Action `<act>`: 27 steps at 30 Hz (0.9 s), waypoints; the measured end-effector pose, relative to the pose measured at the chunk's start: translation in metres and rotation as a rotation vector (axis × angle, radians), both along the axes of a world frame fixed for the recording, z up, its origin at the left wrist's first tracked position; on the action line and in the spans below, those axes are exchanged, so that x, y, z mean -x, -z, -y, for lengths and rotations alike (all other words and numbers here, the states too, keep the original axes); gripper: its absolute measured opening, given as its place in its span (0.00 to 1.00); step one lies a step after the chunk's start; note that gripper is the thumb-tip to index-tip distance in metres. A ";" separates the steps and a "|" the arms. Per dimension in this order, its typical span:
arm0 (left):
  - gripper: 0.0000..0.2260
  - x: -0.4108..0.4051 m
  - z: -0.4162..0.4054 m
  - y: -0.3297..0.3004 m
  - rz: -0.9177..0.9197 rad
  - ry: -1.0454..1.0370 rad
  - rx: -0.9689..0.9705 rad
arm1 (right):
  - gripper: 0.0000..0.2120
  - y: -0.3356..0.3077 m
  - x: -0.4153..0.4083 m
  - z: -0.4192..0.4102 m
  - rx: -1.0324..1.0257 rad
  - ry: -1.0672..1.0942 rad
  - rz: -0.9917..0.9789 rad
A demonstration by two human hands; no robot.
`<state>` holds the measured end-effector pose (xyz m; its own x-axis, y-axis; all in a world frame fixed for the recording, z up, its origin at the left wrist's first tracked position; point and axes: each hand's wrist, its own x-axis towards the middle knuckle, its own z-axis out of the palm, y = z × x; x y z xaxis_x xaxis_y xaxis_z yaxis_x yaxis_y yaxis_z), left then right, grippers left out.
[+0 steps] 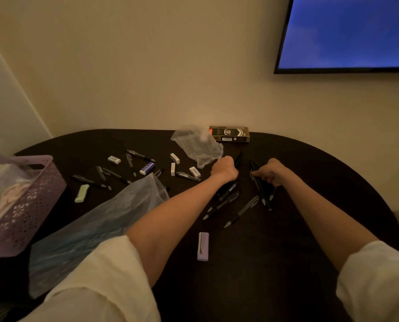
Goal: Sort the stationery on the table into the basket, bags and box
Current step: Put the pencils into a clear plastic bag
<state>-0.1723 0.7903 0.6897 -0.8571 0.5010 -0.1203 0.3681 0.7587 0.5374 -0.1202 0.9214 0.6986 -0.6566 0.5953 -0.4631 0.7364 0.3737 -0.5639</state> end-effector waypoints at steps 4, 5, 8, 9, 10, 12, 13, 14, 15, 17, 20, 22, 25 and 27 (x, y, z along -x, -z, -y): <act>0.08 0.002 0.008 -0.003 0.062 -0.082 -0.109 | 0.20 -0.003 -0.001 0.003 0.057 -0.006 -0.023; 0.09 0.003 0.010 -0.004 0.108 -0.119 -0.176 | 0.21 -0.005 0.000 0.006 0.075 -0.003 -0.052; 0.12 0.000 0.026 -0.014 0.249 -0.244 -0.426 | 0.20 -0.012 0.003 0.015 0.025 -0.016 -0.185; 0.12 -0.002 0.033 -0.017 0.289 -0.285 -0.511 | 0.17 -0.017 0.004 0.019 0.000 -0.034 -0.239; 0.12 -0.004 0.041 -0.020 0.330 -0.321 -0.584 | 0.13 -0.022 0.003 0.024 0.003 -0.048 -0.291; 0.12 -0.011 0.060 -0.026 0.393 -0.358 -0.680 | 0.06 -0.029 0.000 0.034 0.087 -0.049 -0.391; 0.12 -0.015 0.070 -0.027 0.421 -0.367 -0.712 | 0.07 -0.030 -0.002 0.040 0.139 -0.036 -0.441; 0.12 -0.018 0.077 -0.029 0.451 -0.372 -0.742 | 0.09 -0.030 -0.004 0.045 0.189 -0.013 -0.488; 0.12 -0.022 0.086 -0.031 0.482 -0.375 -0.767 | 0.11 -0.028 -0.007 0.052 0.234 0.008 -0.531; 0.12 -0.029 0.101 -0.034 0.549 -0.373 -0.820 | 0.15 -0.024 -0.011 0.066 0.331 0.029 -0.619; 0.13 -0.042 0.119 -0.039 0.629 -0.368 -0.905 | 0.16 -0.019 -0.018 0.088 0.555 0.009 -0.769; 0.13 -0.051 0.130 -0.043 0.639 -0.363 -0.955 | 0.14 -0.018 -0.020 0.100 0.629 -0.005 -0.831; 0.11 -0.062 0.149 -0.050 0.594 -0.325 -1.002 | 0.13 -0.019 -0.022 0.116 0.682 -0.058 -0.847; 0.09 -0.068 0.161 -0.052 0.563 -0.289 -1.001 | 0.09 -0.021 -0.024 0.127 0.693 -0.094 -0.827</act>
